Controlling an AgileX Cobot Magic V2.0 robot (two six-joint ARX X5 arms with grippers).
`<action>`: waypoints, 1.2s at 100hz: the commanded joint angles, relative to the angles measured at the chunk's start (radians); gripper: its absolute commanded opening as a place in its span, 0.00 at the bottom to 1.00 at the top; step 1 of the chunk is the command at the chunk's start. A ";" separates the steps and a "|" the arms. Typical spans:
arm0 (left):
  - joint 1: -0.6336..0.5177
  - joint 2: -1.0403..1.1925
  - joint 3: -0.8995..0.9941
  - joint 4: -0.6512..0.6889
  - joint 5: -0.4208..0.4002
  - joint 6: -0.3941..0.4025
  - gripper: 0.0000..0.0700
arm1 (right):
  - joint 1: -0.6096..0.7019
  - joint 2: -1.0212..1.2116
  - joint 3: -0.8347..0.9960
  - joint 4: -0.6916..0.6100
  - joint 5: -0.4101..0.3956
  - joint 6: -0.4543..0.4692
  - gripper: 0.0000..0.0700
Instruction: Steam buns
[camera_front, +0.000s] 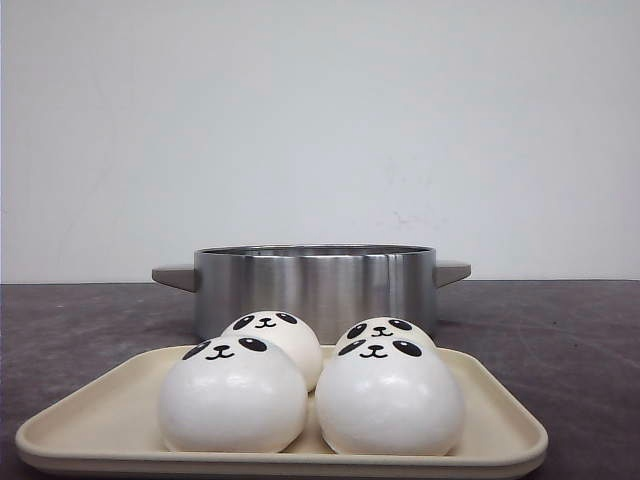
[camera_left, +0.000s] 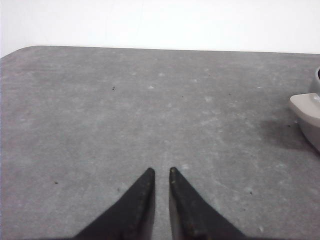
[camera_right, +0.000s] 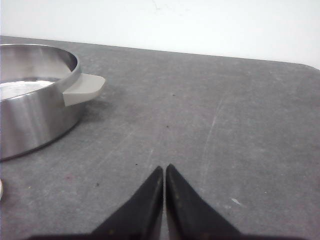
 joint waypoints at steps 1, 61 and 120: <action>0.001 -0.001 -0.018 -0.003 0.001 0.014 0.02 | 0.000 0.000 -0.006 0.010 0.002 -0.007 0.00; 0.000 -0.001 -0.018 -0.002 0.019 -0.071 0.02 | 0.000 0.000 -0.006 0.029 -0.005 0.005 0.00; -0.001 0.039 0.239 -0.075 0.364 -0.511 0.02 | 0.000 0.019 0.192 0.177 -0.114 0.566 0.00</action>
